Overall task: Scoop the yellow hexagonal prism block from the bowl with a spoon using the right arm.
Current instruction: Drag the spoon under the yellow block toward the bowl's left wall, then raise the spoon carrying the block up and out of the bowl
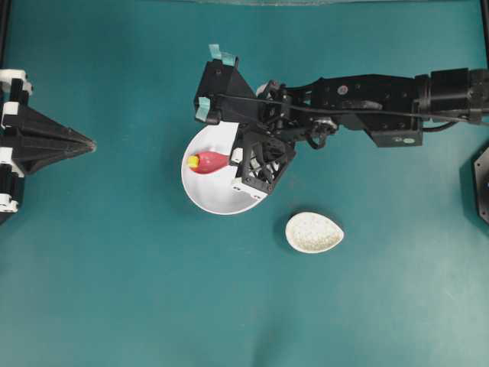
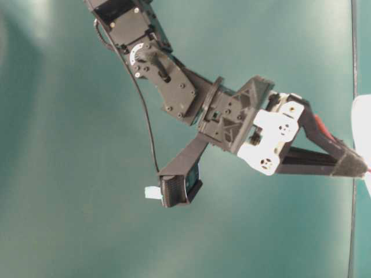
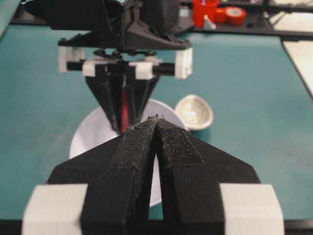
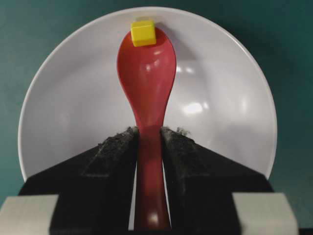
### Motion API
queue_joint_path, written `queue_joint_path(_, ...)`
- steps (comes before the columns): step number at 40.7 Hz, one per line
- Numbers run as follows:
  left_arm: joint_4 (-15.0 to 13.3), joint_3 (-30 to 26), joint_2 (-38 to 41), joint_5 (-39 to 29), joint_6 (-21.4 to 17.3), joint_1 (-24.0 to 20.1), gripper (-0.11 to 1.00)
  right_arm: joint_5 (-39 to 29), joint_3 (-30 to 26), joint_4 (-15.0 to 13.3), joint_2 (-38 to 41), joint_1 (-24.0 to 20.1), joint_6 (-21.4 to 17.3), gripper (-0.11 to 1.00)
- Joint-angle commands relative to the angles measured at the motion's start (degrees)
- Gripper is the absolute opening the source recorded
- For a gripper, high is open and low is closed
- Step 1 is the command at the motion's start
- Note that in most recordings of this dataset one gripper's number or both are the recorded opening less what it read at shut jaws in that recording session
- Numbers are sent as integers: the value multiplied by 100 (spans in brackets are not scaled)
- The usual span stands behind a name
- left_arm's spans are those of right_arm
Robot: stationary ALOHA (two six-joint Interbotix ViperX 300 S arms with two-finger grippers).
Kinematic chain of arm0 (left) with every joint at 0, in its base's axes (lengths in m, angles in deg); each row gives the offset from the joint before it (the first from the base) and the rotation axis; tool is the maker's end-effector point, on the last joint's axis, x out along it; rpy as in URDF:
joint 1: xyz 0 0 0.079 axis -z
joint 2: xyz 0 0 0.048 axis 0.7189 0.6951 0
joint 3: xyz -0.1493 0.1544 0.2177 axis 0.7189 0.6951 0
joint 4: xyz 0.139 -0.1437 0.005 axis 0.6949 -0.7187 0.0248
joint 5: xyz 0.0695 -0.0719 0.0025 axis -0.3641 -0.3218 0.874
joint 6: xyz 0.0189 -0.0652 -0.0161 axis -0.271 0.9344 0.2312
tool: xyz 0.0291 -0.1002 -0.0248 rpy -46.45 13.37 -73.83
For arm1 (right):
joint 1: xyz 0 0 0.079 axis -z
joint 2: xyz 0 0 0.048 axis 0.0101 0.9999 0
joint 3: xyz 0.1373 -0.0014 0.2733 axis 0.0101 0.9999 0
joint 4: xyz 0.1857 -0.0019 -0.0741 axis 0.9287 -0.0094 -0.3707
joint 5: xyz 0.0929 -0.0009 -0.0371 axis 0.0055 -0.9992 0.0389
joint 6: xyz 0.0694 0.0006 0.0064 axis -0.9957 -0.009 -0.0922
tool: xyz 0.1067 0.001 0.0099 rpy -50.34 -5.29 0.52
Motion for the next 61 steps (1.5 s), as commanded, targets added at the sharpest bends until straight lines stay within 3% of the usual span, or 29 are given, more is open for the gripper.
queue_joint_path(1,9,-149,26,26,9,0,-1,272,18,9,-308,0,-9,23)
queue_joint_path(31,0,-149,26,26,9,0,-1,2760,1582,9,-1222,-193,0,23)
queue_joint_path(61,9,-149,18,26,9,0,-1,3568,2663,-18,-2065,-501,88,23)
